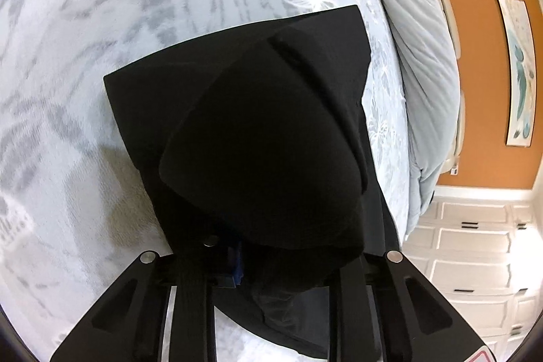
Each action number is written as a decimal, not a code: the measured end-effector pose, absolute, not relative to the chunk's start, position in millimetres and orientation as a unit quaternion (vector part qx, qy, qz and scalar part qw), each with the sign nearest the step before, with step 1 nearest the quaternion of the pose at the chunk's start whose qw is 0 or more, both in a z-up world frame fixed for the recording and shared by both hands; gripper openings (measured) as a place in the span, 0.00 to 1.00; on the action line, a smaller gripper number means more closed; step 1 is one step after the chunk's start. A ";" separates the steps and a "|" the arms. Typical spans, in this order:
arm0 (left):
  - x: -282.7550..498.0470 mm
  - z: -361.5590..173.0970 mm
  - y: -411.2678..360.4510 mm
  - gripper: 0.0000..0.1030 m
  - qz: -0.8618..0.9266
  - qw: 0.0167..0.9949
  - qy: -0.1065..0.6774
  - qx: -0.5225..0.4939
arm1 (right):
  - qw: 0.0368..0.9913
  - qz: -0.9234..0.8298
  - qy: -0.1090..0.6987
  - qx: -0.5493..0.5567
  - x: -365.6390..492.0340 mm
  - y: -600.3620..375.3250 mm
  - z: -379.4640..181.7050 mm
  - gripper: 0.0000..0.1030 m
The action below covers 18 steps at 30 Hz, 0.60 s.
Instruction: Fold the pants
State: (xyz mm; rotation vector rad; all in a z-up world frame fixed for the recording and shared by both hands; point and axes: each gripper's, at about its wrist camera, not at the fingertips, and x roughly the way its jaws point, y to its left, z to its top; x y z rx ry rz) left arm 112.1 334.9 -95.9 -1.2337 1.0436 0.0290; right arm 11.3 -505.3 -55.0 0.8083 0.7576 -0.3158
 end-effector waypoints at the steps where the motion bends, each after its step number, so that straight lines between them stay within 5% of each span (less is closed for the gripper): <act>1: 111.1 -96.6 335.5 0.20 0.013 0.688 0.467 -0.556 | 0.812 -0.155 0.395 0.400 12.6 -514.4 -81.9 0.09; 6: 101.5 -95.6 334.9 0.22 0.013 0.686 0.464 -0.560 | 0.815 -0.126 0.390 0.410 11.4 -519.6 -87.1 0.18; 7: 102.4 -95.7 335.8 0.22 0.010 0.682 0.460 -0.569 | 0.816 -0.122 0.387 0.412 12.4 -518.7 -85.8 0.23; 8: 101.6 -96.1 336.7 0.22 0.007 0.679 0.457 -0.575 | 0.812 -0.122 0.387 0.419 13.9 -519.7 -86.8 0.45; 9: 99.6 -95.7 337.4 0.22 0.003 0.679 0.452 -0.579 | 0.811 -0.124 0.383 0.425 21.0 -520.4 -86.7 0.55; 10: 99.6 -94.0 337.3 0.22 0.000 0.681 0.448 -0.579 | 0.812 -0.122 0.370 0.435 23.5 -522.6 -87.3 0.55; 11: 99.9 -91.9 337.0 0.22 -0.001 0.686 0.447 -0.574 | 0.814 -0.118 0.358 0.441 25.3 -523.5 -88.2 0.51; 12: 96.4 -90.8 335.9 0.19 -0.001 0.689 0.445 -0.572 | 0.816 -0.115 0.356 0.441 28.8 -528.3 -87.8 0.24; 13: 97.9 -88.0 335.0 0.16 -0.002 0.697 0.443 -0.564 | 0.820 -0.111 0.354 0.437 32.4 -527.1 -84.3 0.08; 18: 100.9 -77.8 333.8 0.15 -0.008 0.721 0.435 -0.539 | 0.904 -0.085 0.205 0.366 12.2 -511.5 15.2 0.02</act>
